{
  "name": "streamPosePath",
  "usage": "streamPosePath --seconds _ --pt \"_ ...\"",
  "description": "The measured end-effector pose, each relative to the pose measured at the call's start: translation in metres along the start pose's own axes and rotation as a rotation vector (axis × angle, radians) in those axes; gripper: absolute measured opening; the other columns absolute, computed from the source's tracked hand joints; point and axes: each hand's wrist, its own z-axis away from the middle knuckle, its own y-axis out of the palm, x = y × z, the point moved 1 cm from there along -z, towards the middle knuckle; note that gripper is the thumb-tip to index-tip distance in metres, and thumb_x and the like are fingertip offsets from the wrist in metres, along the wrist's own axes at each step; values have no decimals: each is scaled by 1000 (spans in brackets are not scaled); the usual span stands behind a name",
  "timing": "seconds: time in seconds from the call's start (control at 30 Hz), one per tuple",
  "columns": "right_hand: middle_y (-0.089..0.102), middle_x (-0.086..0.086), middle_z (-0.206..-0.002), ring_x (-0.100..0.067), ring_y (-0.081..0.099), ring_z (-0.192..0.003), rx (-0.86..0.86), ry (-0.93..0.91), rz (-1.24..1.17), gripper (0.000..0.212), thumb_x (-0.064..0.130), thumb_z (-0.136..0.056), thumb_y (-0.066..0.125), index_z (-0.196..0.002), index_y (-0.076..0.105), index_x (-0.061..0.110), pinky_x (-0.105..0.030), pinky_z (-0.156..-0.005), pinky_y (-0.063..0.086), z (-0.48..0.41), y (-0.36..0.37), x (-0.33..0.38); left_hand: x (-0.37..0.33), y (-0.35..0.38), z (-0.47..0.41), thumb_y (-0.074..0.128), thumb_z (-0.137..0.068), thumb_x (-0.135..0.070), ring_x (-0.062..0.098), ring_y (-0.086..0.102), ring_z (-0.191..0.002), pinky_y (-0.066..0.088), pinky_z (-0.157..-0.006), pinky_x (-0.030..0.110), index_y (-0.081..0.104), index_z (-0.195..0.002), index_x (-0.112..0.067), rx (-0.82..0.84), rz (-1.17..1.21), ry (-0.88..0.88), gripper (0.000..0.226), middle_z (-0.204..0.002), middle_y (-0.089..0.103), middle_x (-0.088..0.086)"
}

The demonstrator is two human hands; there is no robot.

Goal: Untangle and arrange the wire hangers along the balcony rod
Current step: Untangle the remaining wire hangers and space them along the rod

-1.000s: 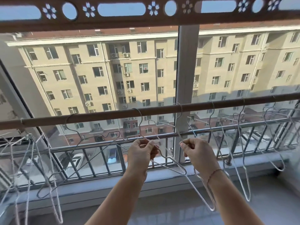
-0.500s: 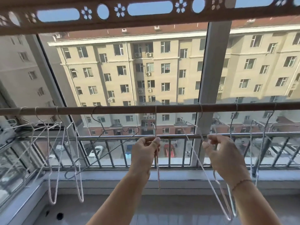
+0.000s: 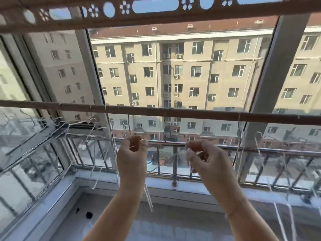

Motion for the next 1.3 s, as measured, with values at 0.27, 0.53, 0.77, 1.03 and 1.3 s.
streamPosePath --seconds 0.27,0.53,0.77,1.03,1.3 --pt "66 -7 -92 -28 65 -86 -30 302 -264 35 18 -86 61 -116 46 13 -40 -78 55 -26 102 -14 17 -22 -38 59 -90 -20 12 55 -87 45 -66 13 46 -115 -15 300 -4 -164 28 -103 55 3" --pt "69 -16 -75 -26 65 -68 -68 354 -436 22 5 -88 58 -108 52 5 -46 -72 55 -21 120 -10 25 -16 -44 58 -89 -4 23 66 -82 54 -70 30 50 -112 -10 465 167 -313 25 -95 65 16" --pt "59 -14 -94 -16 55 -65 -134 509 -331 37 29 -84 65 -108 48 7 -27 -56 51 -36 112 -24 25 -11 -44 51 -92 -1 24 66 -73 55 -68 32 51 -106 -14 484 205 -351 20 -85 65 19" --pt "65 -20 -87 -26 61 -73 -91 482 -670 31 1 -86 58 -114 44 4 -34 -70 52 -45 122 -17 30 -11 -48 46 -94 -2 17 58 -62 50 -53 19 51 -124 -7 484 177 -357 30 -75 62 11" --pt "59 -3 -57 -18 54 -53 -145 366 -734 27 -5 -91 41 -115 44 7 -34 -57 49 -45 120 -14 27 -16 -48 47 -94 -2 16 55 -62 48 -48 16 56 -123 -3 502 148 -360 30 -75 61 10"
